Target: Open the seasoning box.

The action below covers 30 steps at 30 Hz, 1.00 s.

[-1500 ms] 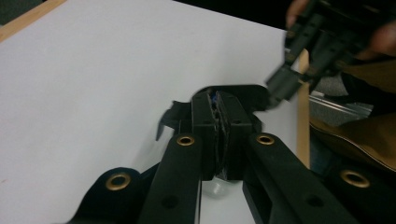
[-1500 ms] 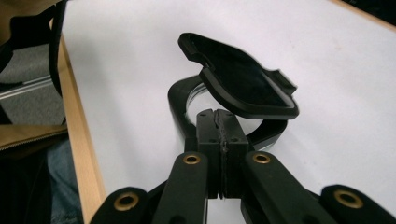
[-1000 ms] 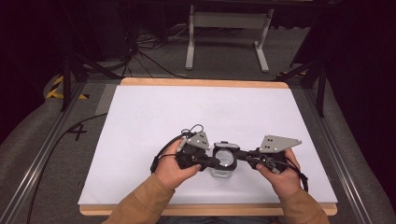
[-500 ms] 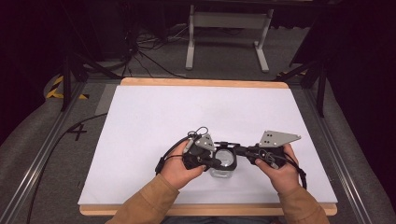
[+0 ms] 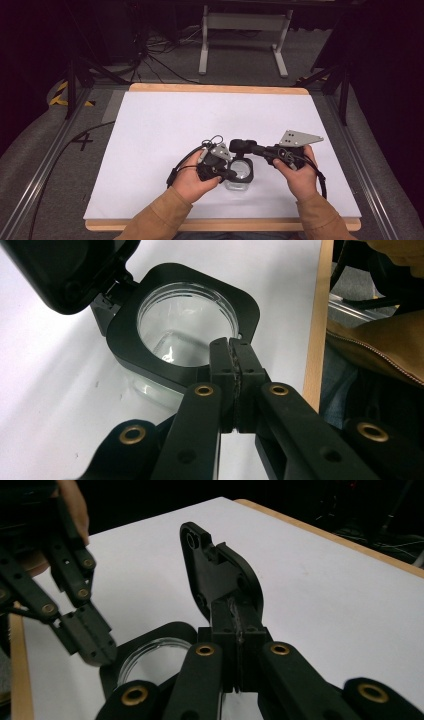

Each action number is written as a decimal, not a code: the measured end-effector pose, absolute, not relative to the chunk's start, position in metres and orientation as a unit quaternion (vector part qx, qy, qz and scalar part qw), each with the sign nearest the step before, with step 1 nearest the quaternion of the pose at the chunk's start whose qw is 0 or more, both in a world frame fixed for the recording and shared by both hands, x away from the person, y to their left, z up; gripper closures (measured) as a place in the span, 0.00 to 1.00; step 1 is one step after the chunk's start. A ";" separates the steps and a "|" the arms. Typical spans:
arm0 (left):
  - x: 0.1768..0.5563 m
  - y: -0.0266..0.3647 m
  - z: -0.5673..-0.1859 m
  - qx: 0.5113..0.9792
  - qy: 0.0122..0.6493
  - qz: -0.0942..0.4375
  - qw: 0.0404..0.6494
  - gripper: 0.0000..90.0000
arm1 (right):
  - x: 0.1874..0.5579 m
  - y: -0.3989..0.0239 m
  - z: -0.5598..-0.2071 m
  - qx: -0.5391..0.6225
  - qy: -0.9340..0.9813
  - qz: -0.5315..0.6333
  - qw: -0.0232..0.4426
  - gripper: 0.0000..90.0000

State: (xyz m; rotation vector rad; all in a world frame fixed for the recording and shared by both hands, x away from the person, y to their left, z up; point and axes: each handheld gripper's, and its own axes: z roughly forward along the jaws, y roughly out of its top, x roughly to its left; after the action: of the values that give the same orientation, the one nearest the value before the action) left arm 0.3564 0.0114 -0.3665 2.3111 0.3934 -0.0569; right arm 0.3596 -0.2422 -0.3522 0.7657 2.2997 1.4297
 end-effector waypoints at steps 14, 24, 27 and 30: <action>0.357 0.011 -0.367 0.908 0.156 -0.024 0.389 1.00 | 0.380 -0.237 -0.362 0.286 0.788 0.519 0.165 1.00; 0.356 0.010 -0.367 0.908 0.152 -0.021 0.391 1.00 | 0.380 -0.235 -0.362 0.281 0.790 0.517 0.172 1.00; 0.355 0.010 -0.366 0.908 0.151 -0.017 0.391 0.97 | 0.377 -0.236 -0.360 0.281 0.792 0.513 0.176 1.00; 0.356 0.013 -0.364 0.906 0.153 -0.016 0.395 0.94 | 0.376 -0.238 -0.359 0.282 0.791 0.514 0.174 0.99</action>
State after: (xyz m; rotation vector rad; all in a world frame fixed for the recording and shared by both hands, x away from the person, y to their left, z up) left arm 0.3563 0.0135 -0.3641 2.2966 0.3880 -0.0417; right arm 0.3757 -0.2383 -0.3589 0.7991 2.2425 1.4566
